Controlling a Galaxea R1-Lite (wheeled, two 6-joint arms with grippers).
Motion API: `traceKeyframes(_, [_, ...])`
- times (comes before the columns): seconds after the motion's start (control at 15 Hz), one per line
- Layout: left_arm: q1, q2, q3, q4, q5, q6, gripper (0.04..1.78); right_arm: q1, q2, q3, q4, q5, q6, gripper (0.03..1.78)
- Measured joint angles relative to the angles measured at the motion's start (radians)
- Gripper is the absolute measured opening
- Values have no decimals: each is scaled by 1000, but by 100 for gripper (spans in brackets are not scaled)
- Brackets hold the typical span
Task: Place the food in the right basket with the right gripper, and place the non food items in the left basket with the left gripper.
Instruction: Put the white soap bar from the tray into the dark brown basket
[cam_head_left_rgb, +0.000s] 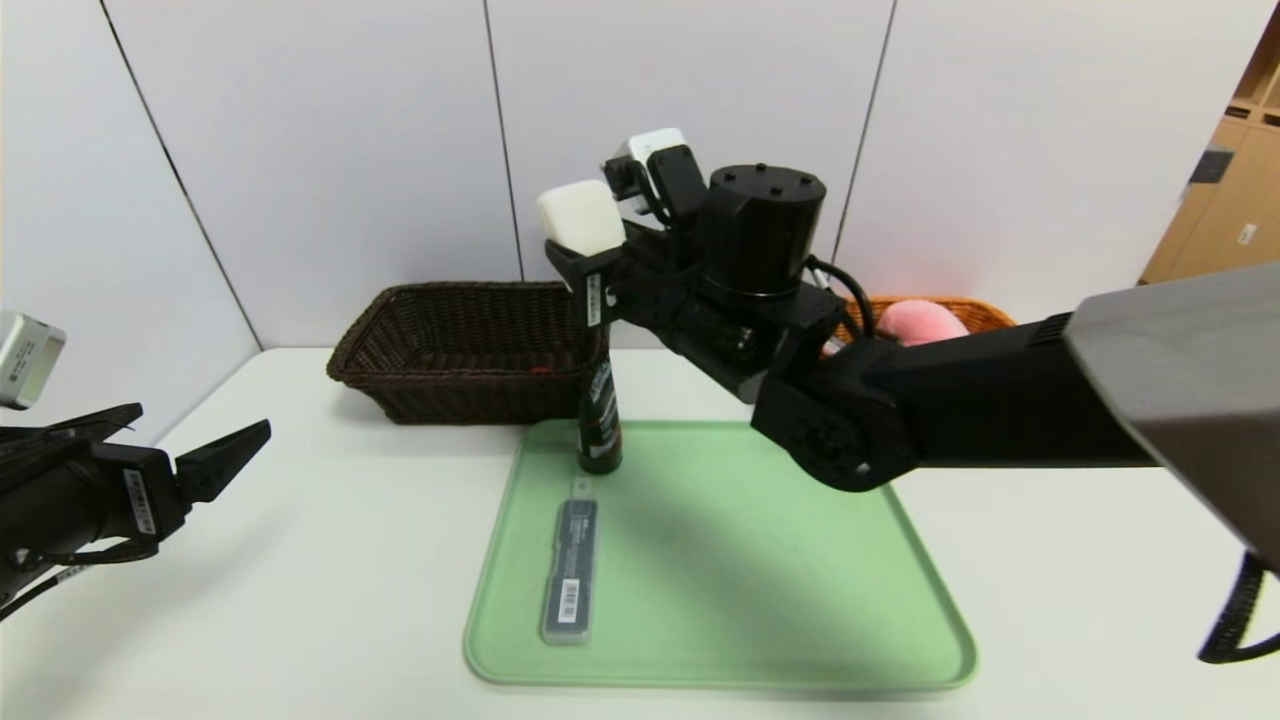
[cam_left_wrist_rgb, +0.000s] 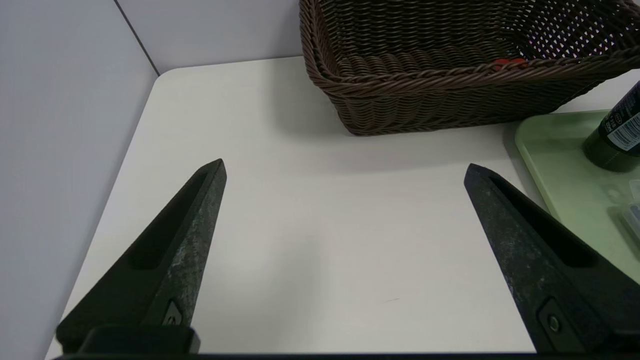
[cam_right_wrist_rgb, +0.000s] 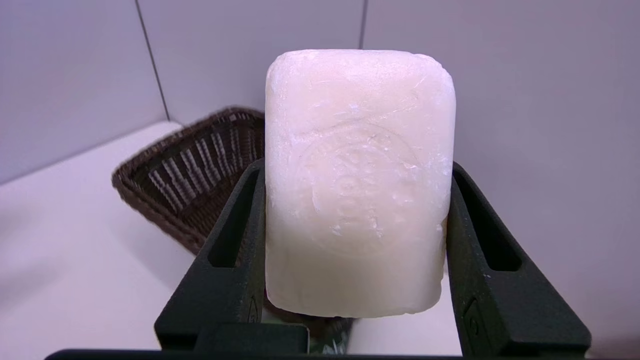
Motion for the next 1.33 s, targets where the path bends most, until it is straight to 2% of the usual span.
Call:
traceKeyframes(0.13, [0,0,3,0,0,-1,169,-2,83,-103,-38,32,-19,98])
traceKeyframes(0.33, [0,3,14,0,-4,-1,169,-6,202,-265,-65,52,-51,98])
traceKeyframes(0.47, [0,4,23,0,-9,0,169,-6,268,-325,-62,57,-89,98])
traceKeyframes(0.67, [-1,6,27,0,-11,-1,169,-8,337,-389,-42,56,-101,98])
traceKeyframes(0.93, [-1,6,33,-1,-24,-2,169,-13,392,-420,-8,64,-106,98])
traceKeyframes(1.33, [-1,20,28,-3,-24,-2,169,-27,395,-425,37,79,-103,98])
